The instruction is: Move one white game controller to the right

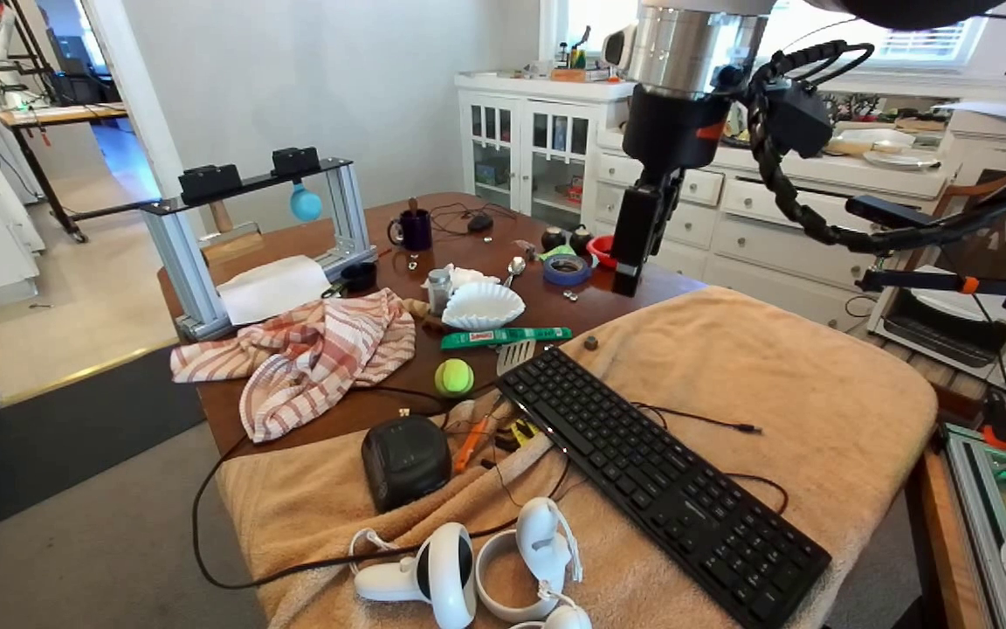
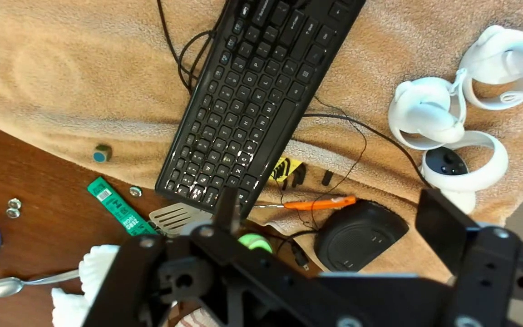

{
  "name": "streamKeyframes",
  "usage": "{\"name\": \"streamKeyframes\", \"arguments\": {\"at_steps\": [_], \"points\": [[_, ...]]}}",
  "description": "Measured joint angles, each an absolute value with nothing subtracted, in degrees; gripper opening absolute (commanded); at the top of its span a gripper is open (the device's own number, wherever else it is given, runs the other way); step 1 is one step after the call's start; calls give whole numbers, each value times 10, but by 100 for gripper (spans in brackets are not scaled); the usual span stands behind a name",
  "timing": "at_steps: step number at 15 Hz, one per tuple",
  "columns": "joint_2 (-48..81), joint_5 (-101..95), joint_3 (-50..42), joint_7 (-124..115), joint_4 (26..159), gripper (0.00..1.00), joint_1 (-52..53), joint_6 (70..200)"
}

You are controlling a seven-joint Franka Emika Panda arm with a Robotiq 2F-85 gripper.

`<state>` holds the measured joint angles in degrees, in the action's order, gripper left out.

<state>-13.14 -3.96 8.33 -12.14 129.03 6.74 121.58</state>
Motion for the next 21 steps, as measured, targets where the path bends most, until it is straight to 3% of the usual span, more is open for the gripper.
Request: {"name": "streamKeyframes", "arguments": {"at_steps": [21], "points": [[3,21,162,-350,1305,100,119,1327]]}}
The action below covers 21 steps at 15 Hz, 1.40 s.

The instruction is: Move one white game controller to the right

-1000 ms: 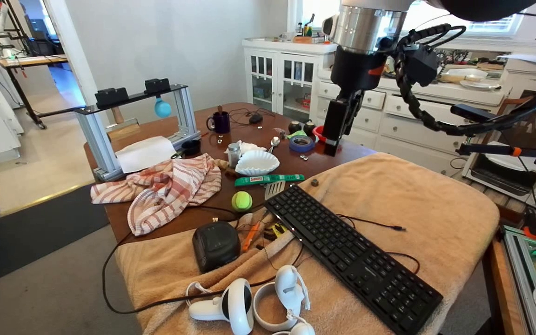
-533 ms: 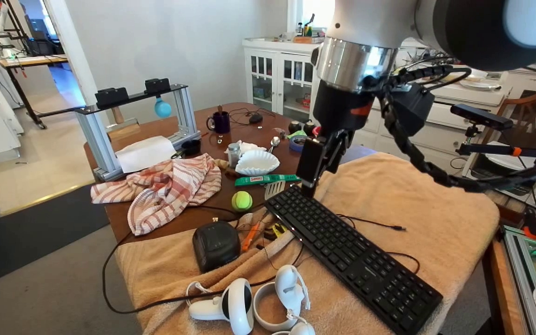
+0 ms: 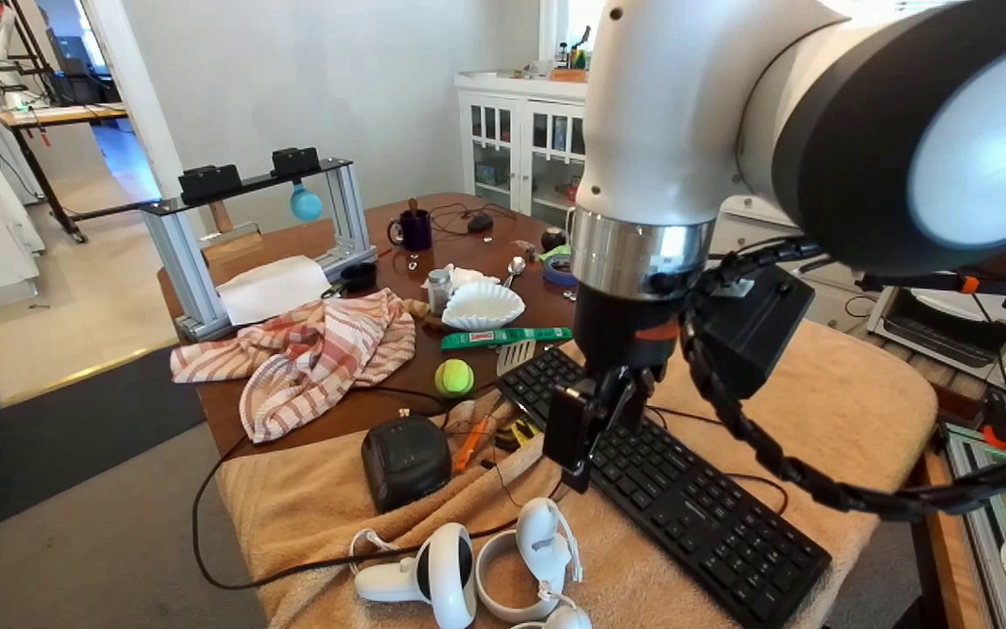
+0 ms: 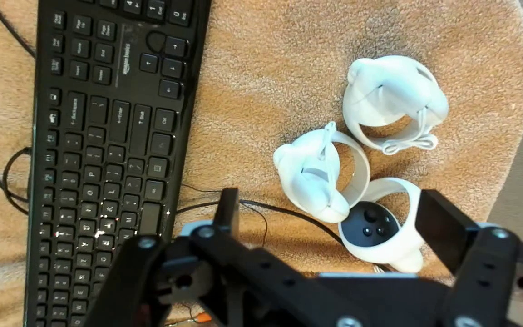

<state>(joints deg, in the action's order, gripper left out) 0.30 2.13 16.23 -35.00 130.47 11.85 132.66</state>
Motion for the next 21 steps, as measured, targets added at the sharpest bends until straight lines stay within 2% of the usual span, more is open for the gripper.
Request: {"name": "streamKeyframes", "arguments": {"at_steps": [4,16,17,18,20,21], "points": [[45,22,161,-344,1304,100,123,1382],[81,21,147,-392,1307,100,139,1409],[86,21,146,-396,1307,97,141,1414],[91,21,144,-400,1307,85,144,1418],[102,21,143,-405,1306,76,147,1427],[108,21,142,-406,1306,68,150,1428]]}}
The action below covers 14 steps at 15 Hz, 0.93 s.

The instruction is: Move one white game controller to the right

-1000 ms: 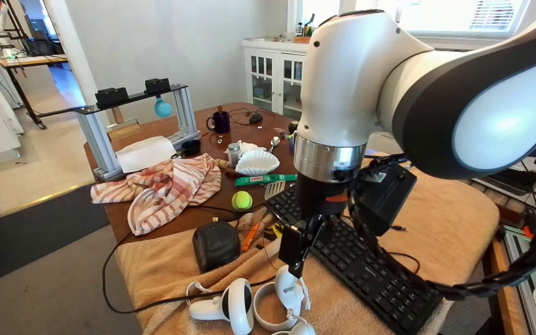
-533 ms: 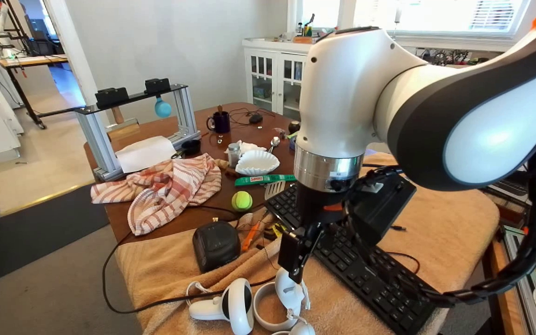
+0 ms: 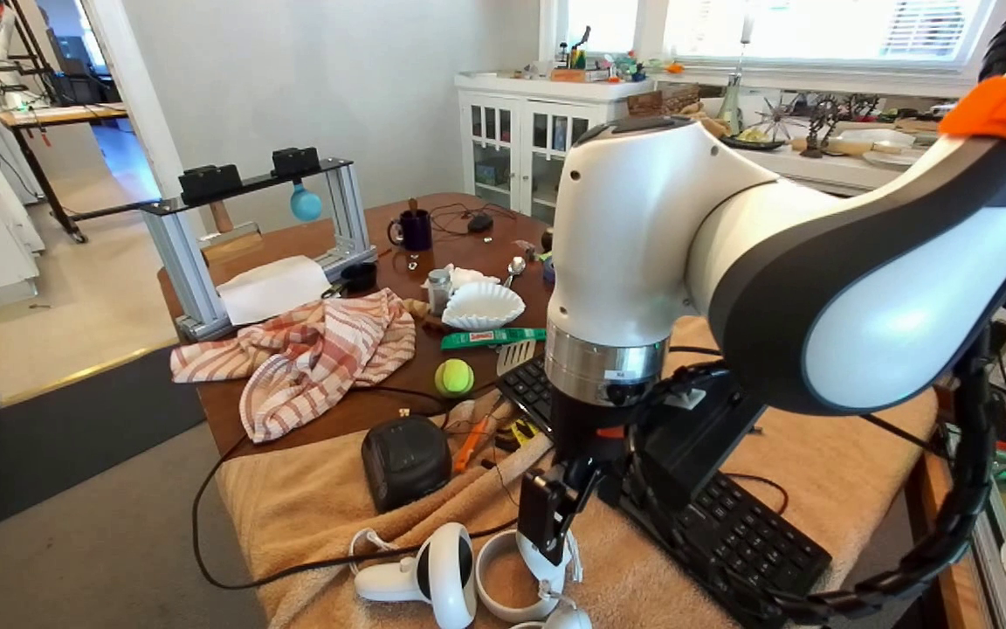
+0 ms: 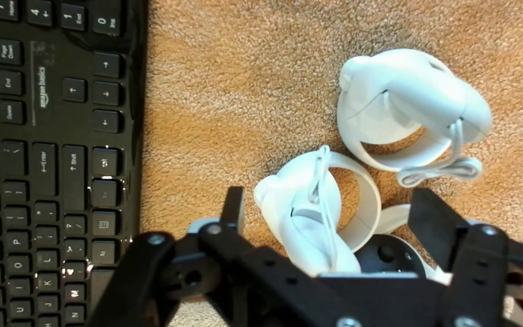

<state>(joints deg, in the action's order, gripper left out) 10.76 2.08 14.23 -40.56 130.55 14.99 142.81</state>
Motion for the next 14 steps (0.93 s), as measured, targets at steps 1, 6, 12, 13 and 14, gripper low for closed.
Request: {"name": "streamKeyframes", "arguments": {"at_steps": [1,6,12,13,14], "points": [[113,21,141,-407,1305,65,153,1429],[136,18,131,-410,1305,66,164,1445],[151,-13,109,-419,1305,32,185,1476],[153,-17,107,-421,1305,26,188,1481],[154,-19,106,-422,1305,15,191,1484]]}}
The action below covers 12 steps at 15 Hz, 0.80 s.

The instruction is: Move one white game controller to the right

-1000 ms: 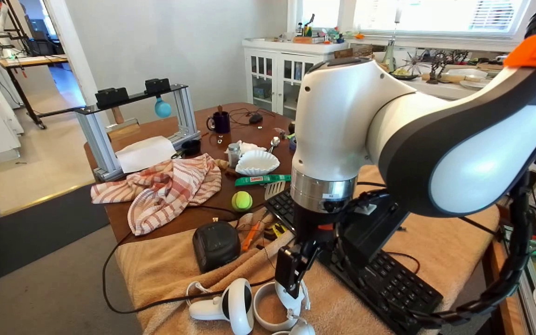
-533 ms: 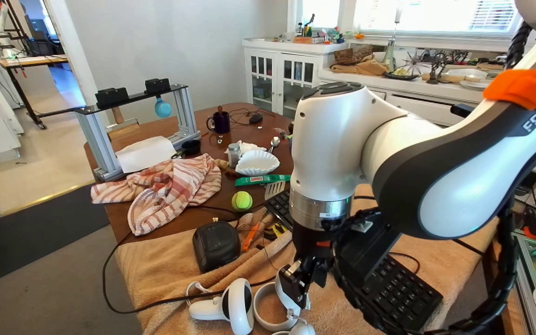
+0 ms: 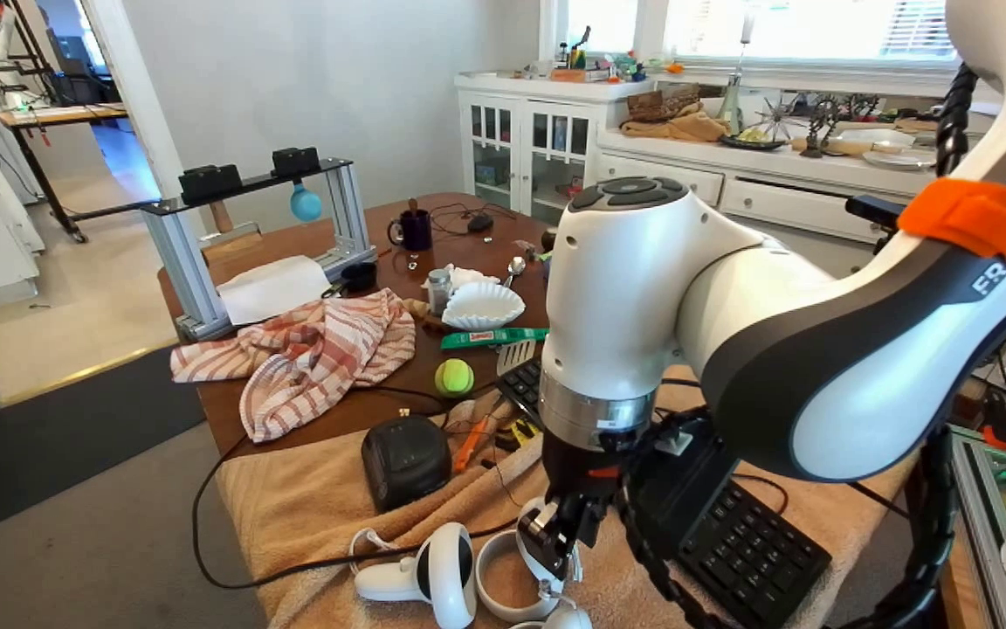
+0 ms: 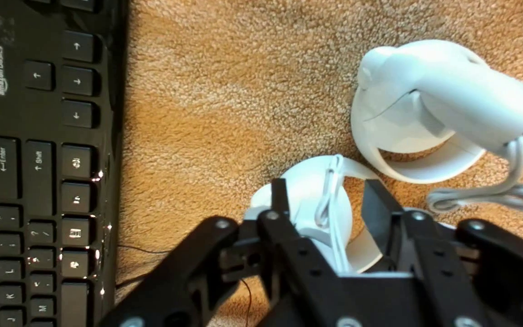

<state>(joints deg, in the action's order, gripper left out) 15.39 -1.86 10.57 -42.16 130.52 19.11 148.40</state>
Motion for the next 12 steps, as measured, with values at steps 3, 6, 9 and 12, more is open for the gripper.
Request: {"name": "streamKeyframes", "arguments": {"at_steps": [3,6,9,12], "points": [[155,-19,104,-423,1305,0,199,1490],[155,-19,104,-426,1305,2,204,1492],[155,-14,105,-426,1306,2,204,1492],[136,26,118,-422,1309,2,202,1482]]}}
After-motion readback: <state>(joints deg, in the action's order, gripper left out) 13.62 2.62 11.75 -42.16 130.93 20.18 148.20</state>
